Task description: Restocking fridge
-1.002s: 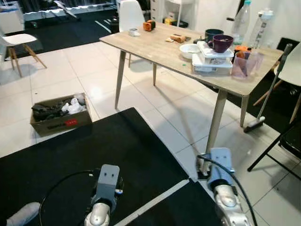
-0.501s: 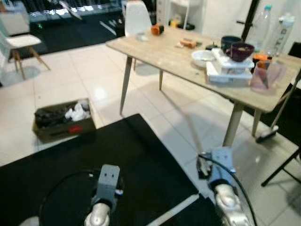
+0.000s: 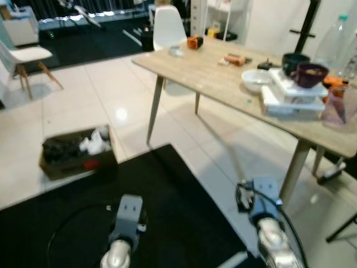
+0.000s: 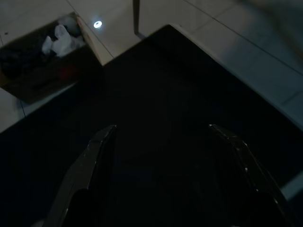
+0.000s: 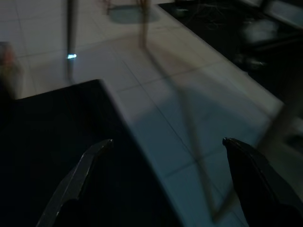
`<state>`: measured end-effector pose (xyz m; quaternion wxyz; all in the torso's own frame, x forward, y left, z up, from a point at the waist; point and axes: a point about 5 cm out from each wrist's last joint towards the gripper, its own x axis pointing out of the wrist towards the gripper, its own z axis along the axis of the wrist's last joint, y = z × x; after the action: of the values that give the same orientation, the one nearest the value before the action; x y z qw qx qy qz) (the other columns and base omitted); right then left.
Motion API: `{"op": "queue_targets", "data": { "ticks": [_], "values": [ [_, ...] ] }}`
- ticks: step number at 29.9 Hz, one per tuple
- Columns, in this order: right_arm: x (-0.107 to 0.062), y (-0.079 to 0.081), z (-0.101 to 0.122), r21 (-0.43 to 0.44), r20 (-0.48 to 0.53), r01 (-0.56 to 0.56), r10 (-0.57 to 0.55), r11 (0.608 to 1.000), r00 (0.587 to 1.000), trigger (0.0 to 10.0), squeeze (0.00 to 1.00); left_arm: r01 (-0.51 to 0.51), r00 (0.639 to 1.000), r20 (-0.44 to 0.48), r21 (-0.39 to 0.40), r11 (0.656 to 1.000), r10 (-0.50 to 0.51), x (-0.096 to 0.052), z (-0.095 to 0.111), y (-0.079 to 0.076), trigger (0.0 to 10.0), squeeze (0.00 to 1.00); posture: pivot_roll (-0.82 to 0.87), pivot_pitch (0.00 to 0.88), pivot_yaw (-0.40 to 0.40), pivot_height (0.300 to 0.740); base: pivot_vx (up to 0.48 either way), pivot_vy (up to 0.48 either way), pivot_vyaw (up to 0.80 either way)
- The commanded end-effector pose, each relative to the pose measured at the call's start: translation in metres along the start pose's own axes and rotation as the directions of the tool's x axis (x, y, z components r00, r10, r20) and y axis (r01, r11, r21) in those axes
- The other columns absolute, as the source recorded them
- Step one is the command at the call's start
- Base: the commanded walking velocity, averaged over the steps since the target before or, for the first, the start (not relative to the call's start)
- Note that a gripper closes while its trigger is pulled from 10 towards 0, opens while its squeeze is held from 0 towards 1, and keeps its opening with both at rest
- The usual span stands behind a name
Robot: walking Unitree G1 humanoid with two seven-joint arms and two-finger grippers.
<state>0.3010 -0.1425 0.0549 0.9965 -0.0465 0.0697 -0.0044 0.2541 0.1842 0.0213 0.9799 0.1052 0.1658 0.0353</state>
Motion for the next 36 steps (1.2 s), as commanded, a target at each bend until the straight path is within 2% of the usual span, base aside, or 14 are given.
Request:
{"op": "queue_targets", "data": {
  "ticks": [1, 36],
  "values": [
    [-0.0009, -0.0068, -0.0034, -0.002, -0.013, 0.018, -0.018, 1.0, 1.0, 10.0, 0.0, -0.002, 1.0, -0.02, 0.014, 1.0, 0.002, -0.0025, -0.0059, 0.0016, 10.0, 0.0, -0.03, 0.107, 0.035, 0.71, 0.405, 0.0, 0.0],
    [-0.0009, -0.0073, 0.0007, 0.019, 0.015, 0.018, -0.019, 1.0, 1.0, 10.0, 0.0, 0.001, 1.0, -0.022, 0.01, 1.0, -0.001, -0.002, -0.0066, -0.0007, 10.0, 0.0, -0.03, 0.108, 0.036, 0.71, 0.401, 0.0, 0.0]
  ]
}}
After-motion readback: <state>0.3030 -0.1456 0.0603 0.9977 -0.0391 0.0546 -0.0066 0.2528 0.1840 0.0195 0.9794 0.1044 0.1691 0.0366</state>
